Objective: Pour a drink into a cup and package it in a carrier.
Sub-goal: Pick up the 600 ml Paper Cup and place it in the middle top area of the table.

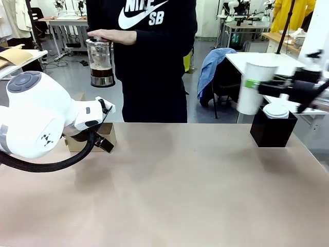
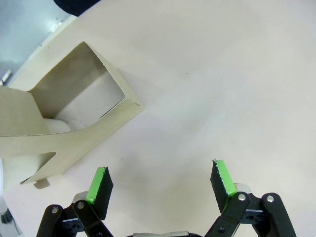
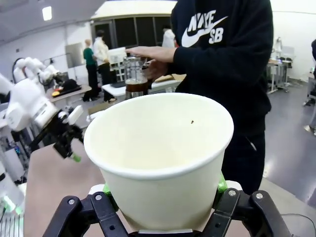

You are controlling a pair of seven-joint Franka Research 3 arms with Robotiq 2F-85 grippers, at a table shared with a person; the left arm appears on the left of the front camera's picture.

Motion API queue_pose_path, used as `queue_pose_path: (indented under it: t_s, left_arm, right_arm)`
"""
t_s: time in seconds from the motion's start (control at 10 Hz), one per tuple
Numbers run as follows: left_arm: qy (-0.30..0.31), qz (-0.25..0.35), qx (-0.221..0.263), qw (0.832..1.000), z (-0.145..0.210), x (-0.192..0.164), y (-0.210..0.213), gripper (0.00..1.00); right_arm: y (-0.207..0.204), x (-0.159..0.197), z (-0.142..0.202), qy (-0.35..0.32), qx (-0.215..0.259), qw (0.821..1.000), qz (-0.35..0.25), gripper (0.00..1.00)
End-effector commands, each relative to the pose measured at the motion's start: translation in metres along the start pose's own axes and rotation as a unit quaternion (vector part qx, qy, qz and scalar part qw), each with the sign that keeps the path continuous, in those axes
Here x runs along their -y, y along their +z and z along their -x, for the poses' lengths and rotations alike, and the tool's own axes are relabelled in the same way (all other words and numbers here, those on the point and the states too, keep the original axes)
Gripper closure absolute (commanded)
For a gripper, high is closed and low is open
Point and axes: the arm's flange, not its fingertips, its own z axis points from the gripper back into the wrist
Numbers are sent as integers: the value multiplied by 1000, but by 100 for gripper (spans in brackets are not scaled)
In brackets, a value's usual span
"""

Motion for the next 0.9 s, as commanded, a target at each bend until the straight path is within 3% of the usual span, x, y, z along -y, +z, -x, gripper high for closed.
queue_pose_path:
  t_s: [0.0, 0.3, 0.7, 0.8]
  left_arm:
    - [1, 1, 0, 1000, 0, -1, 0, 0]
    - [1, 1, 0, 1000, 0, -1, 0, 0]
    - [1, 1, 0, 1000, 0, -1, 0, 0]
    - [1, 1, 0, 1000, 0, -1, 0, 0]
  right_arm:
    - [-60, 24, 18, 14, 6, 999, 29, 20]
    - [-127, 37, 72, 18, -10, 999, 31, 20]
    - [-141, 44, 105, 7, -20, 1000, 15, 20]
    - [-145, 43, 108, 31, -32, 999, -20, 20]
